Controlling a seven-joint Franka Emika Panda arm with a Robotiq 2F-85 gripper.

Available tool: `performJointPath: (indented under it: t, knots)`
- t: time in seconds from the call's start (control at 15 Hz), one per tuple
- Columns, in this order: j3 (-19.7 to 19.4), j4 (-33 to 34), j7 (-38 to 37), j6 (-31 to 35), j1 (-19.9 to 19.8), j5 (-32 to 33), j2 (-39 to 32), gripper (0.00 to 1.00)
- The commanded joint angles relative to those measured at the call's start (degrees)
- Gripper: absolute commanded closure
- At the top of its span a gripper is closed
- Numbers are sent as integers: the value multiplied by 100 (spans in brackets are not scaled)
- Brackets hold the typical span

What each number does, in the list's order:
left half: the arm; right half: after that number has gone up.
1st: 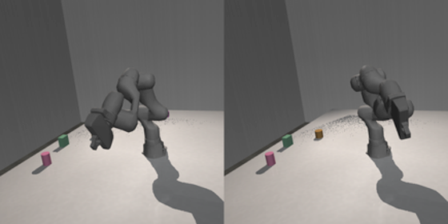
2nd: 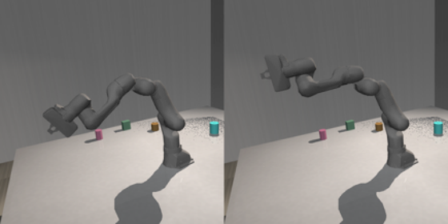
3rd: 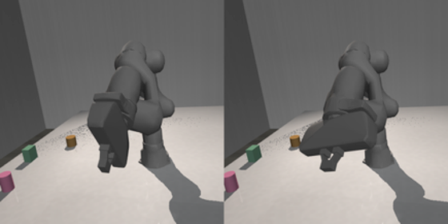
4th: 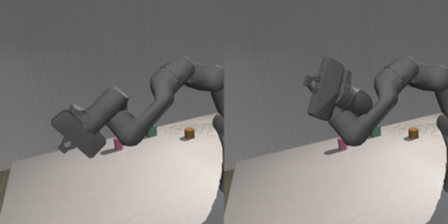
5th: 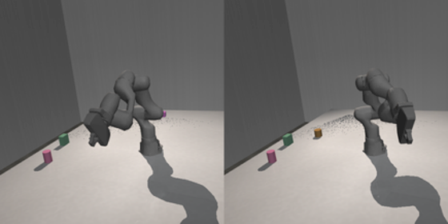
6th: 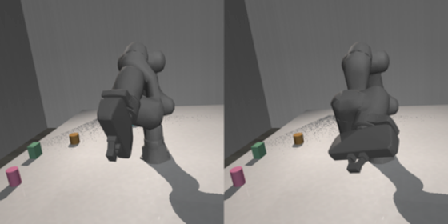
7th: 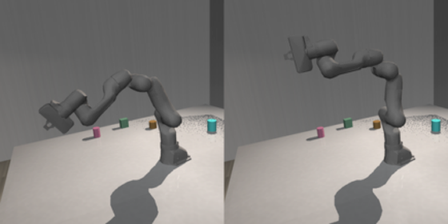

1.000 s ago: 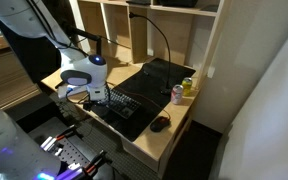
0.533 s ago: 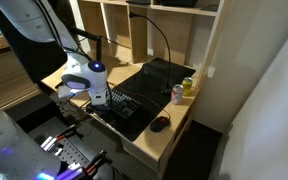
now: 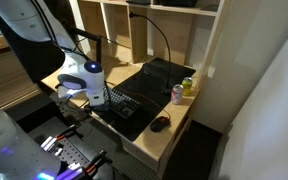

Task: Press the space key on the keyboard

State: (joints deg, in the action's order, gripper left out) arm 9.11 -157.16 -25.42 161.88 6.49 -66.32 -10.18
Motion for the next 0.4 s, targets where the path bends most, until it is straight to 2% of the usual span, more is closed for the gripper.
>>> performJointPath:
  t: [0.0, 0.07, 0.2, 0.27, 0.33]
  knots:
    - [124, -798, 144, 77, 104, -60, 1049, 0]
    - [18, -269, 204, 119, 161, 9, 483, 0]
    - [-93, -327, -256, -174, 128, 677, 527, 0]
    - [26, -307, -76, -31, 90, 327, 577, 0]
    - [9, -285, -194, -46, 91, 511, 541, 0]
